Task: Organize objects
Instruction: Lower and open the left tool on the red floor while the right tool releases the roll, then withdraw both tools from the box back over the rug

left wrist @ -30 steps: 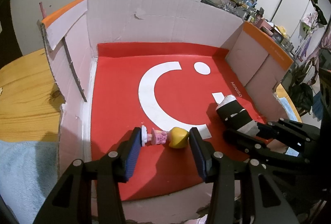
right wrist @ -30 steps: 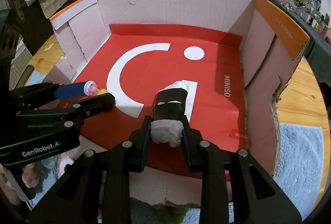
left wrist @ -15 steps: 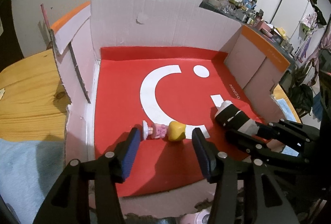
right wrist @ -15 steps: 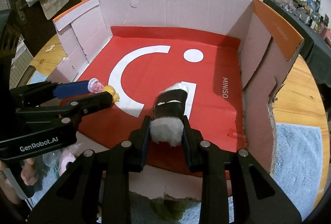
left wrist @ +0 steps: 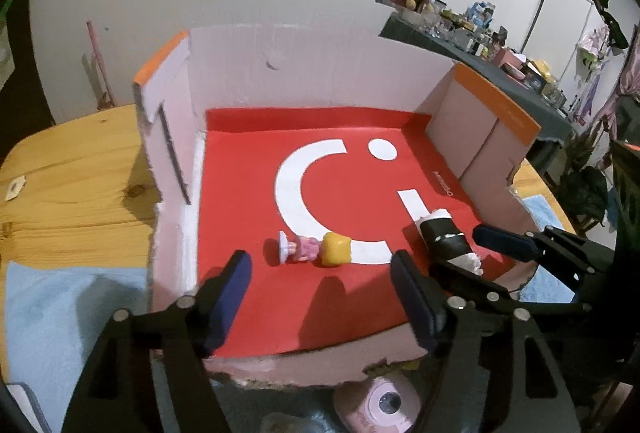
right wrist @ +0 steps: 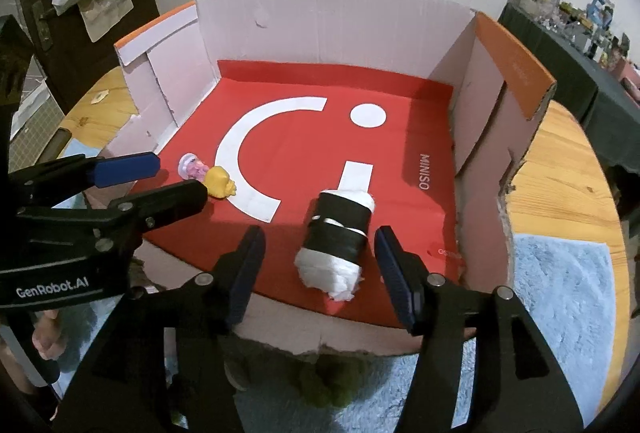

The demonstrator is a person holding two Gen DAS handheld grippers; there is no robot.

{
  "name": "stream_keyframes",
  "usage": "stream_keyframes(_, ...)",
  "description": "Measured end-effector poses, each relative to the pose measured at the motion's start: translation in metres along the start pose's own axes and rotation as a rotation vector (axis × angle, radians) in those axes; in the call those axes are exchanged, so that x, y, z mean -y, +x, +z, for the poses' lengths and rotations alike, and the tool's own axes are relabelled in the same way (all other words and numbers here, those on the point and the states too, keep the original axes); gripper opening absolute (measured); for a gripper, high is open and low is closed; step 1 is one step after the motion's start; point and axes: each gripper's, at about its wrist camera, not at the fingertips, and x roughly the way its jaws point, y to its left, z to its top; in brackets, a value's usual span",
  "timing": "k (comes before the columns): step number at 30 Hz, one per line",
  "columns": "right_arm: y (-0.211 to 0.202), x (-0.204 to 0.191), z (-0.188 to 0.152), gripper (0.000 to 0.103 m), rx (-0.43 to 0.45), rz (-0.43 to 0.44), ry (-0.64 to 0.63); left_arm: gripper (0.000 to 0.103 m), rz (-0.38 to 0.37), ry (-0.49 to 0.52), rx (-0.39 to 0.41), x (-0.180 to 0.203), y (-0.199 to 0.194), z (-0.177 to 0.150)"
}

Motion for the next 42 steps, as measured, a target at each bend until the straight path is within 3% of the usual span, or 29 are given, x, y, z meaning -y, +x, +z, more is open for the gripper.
stream_keyframes(9, -0.01, -0.002, -0.004, 0.056, 0.016, 0.005, 0.006, 0.075, 0.001, -0.026, 0.001, -0.011, -0.01, -0.007)
stream_keyframes(12, -0.014, -0.004, -0.005, 0.057, 0.025, 0.007, 0.002, 0.081, 0.004, -0.025, 0.006, -0.011, -0.012, -0.009)
stream_keyframes(33, -0.044, -0.012, -0.019, 0.085, 0.087, -0.015, -0.013, 0.097, 0.016, -0.005, 0.048, -0.008, -0.041, -0.025)
stream_keyframes(36, -0.047, -0.012, -0.022, 0.093, 0.092, -0.015, -0.009, 0.1, 0.021, -0.003, 0.061, -0.008, -0.046, -0.029)
stream_keyframes(42, -0.055, -0.013, -0.028, 0.093, 0.101, -0.014, -0.005, 0.101, 0.028, 0.025, 0.078, -0.004, -0.056, -0.035)
